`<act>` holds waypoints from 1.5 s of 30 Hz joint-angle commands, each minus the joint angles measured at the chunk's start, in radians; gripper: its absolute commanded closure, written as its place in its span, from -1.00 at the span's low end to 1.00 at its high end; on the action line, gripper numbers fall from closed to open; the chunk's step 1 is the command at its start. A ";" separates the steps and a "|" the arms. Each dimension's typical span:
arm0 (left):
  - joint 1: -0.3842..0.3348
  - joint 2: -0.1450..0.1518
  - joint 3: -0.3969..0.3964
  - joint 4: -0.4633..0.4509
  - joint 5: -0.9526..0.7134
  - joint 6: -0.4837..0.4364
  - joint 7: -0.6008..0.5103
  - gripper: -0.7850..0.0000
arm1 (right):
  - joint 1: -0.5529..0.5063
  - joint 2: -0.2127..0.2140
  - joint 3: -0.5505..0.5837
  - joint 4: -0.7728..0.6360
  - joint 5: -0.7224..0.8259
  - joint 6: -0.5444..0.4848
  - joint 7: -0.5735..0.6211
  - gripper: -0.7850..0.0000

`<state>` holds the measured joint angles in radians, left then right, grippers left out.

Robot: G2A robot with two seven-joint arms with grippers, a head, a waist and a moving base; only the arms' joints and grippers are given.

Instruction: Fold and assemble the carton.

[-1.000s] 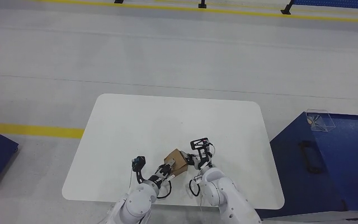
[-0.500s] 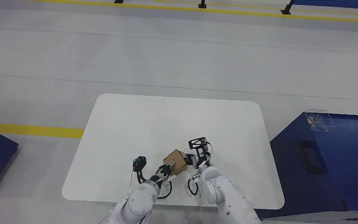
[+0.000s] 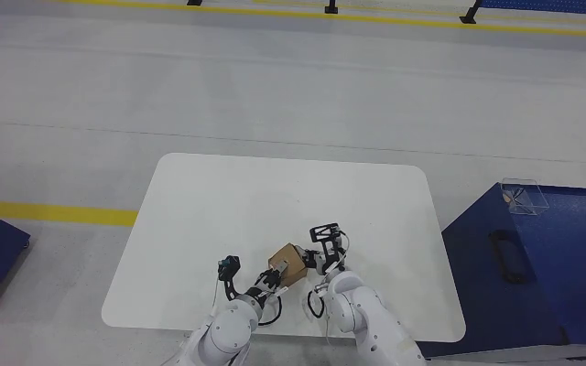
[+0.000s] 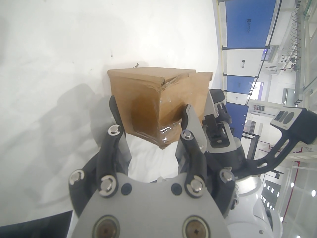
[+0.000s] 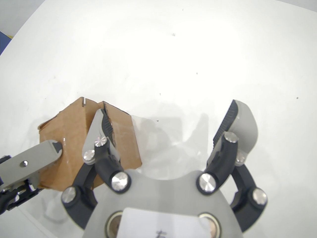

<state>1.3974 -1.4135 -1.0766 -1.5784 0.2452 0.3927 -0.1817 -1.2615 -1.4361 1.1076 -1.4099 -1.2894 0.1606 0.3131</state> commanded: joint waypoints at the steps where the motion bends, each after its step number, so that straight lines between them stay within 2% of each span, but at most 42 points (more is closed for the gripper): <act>1: -0.001 0.000 -0.001 0.002 0.000 0.001 -0.001 -0.12 | 0.001 0.000 0.002 0.002 0.001 0.001 0.000 -1.00; 16: -0.005 0.000 -0.001 0.009 0.006 0.006 -0.010 -0.12 | -0.009 -0.001 0.027 -0.013 0.018 0.007 -0.005 -1.00; 33: -0.002 0.000 -0.001 -0.003 0.016 0.005 -0.014 0.00 | 0.005 -0.005 0.026 0.001 0.029 -0.010 0.013 -1.00; 36: -0.004 0.000 0.000 -0.002 0.020 0.008 -0.015 0.00 | -0.020 -0.001 0.045 -0.038 0.065 -0.048 -0.018 -1.00; 41: -0.006 -0.001 0.002 0.000 0.022 0.009 -0.016 0.00 | -0.069 0.012 0.058 -0.094 0.054 -0.172 -0.020 -1.00; 45: -0.006 -0.001 0.002 0.000 0.022 0.010 -0.016 0.00 | -0.068 0.014 0.043 -0.082 -0.012 -0.138 0.011 -1.00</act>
<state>1.3913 -1.4146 -1.0744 -1.5783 0.2671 0.4021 -0.1982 -1.3336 -1.4212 1.1552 -1.4994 -1.2917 0.0019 0.3165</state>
